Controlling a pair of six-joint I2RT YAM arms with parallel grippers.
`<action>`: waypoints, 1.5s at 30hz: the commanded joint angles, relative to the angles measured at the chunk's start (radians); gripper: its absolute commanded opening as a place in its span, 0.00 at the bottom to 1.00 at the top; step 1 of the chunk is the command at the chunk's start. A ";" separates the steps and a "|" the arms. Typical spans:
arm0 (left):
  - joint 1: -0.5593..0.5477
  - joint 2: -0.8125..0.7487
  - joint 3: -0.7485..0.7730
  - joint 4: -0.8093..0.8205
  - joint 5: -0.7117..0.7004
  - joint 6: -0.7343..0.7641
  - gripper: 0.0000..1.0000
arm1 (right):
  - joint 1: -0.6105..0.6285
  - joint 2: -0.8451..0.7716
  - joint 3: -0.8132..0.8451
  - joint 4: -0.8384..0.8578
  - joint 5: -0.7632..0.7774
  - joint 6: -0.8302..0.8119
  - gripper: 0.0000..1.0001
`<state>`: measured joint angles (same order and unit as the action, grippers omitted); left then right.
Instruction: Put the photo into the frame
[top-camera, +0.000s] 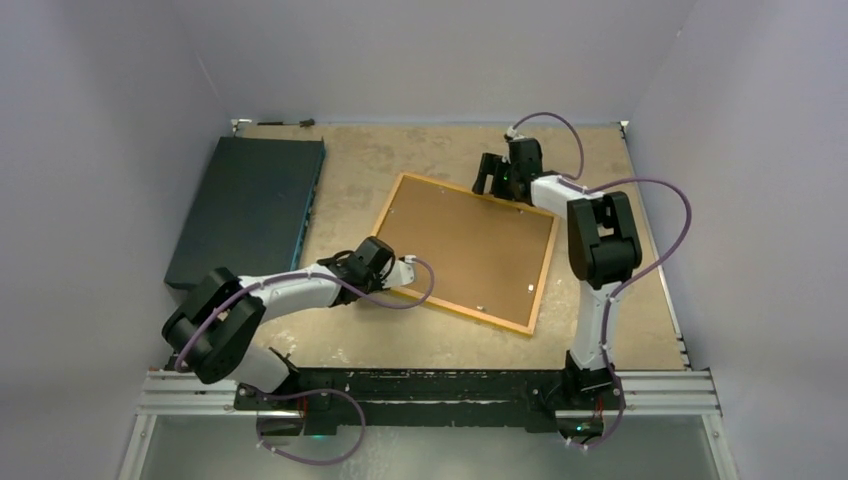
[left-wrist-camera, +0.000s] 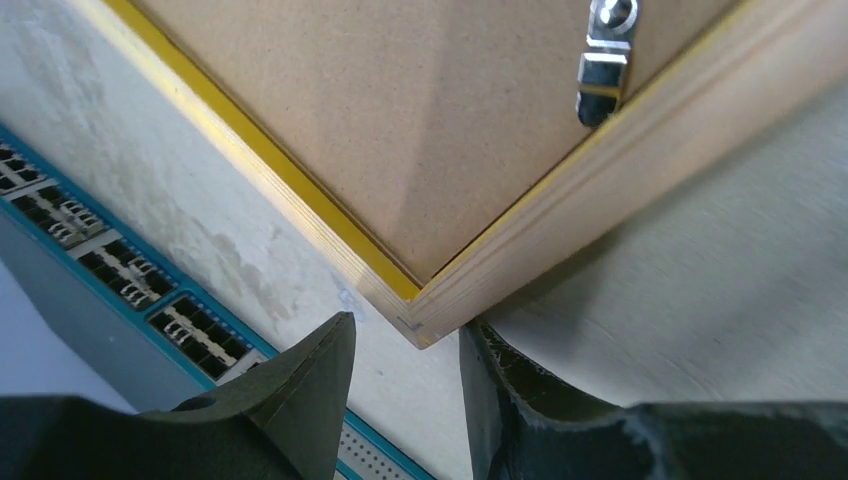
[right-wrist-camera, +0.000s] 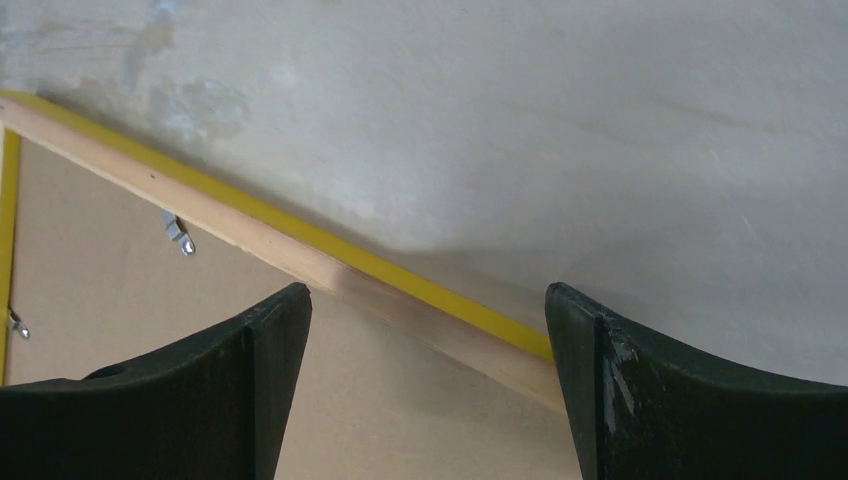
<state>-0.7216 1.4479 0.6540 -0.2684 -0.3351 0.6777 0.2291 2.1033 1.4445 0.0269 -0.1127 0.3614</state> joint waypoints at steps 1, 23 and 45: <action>0.034 0.076 0.047 0.173 -0.016 0.004 0.42 | 0.001 -0.076 -0.142 -0.041 0.038 0.083 0.89; 0.262 0.515 0.561 0.274 0.101 -0.202 0.41 | 0.002 -0.635 -0.738 -0.063 0.138 0.311 0.91; 0.594 0.758 1.044 -0.157 0.961 -0.718 0.36 | 0.190 -0.217 -0.164 0.433 -0.442 -0.074 0.92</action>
<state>-0.1257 2.1681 1.6562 -0.3805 0.4377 0.0914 0.3729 1.8465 1.2133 0.3424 -0.3679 0.3988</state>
